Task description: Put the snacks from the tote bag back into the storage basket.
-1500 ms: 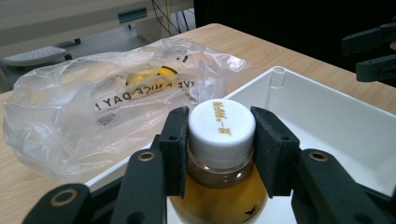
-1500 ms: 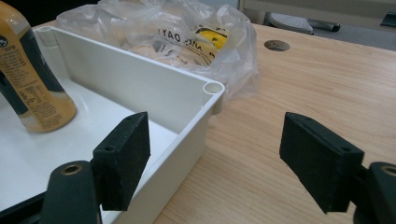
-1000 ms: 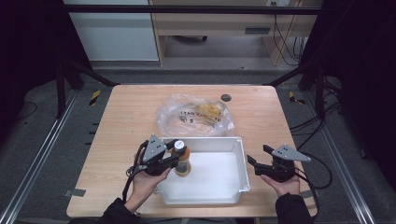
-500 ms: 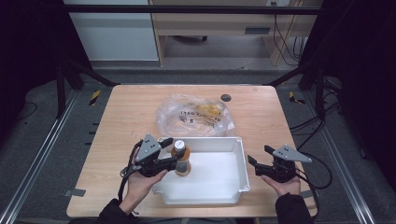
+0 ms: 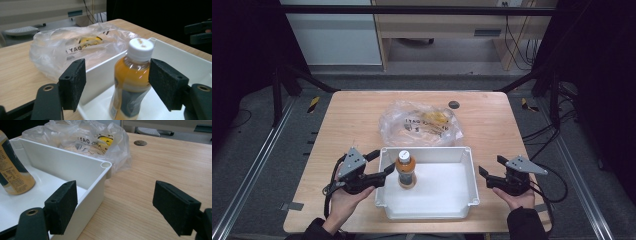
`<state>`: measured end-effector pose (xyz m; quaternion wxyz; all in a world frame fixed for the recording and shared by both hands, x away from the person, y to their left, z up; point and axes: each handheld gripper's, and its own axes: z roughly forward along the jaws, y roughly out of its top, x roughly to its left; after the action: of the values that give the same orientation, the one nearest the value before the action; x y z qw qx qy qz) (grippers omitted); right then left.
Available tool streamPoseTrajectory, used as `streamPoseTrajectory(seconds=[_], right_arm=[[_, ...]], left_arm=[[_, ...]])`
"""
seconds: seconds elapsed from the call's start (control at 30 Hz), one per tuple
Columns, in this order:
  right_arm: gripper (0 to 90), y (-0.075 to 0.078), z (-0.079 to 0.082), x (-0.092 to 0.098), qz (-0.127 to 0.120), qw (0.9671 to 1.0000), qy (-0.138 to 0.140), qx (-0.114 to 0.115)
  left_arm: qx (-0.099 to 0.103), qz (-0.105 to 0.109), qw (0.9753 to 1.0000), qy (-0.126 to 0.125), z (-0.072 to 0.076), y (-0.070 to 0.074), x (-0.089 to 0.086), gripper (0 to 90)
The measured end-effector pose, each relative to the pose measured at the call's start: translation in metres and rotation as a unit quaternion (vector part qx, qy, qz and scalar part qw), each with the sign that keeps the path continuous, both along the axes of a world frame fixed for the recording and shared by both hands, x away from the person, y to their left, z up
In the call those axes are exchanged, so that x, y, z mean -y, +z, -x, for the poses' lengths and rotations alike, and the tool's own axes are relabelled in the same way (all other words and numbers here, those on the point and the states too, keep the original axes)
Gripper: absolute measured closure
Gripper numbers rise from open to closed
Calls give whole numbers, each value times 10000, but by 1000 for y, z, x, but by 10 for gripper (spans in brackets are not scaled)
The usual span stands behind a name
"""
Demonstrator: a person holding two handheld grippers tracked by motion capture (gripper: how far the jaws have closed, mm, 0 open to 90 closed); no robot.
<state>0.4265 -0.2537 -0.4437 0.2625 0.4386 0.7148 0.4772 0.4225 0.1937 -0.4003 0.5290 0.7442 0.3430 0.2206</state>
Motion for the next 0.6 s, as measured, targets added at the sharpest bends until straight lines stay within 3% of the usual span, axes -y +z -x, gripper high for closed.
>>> streamPoseTrajectory(seconds=[0.3, 0.6], right_arm=[[197, 0, 0, 3, 24, 10000, -91, 9], [194, 0, 0, 5, 79, 9998, -187, 4]], left_arm=[[-110, -21, 9993, 360, -4, -12, -29, 299], [-289, -80, 9964, 792, -9, -29, -61, 306]])
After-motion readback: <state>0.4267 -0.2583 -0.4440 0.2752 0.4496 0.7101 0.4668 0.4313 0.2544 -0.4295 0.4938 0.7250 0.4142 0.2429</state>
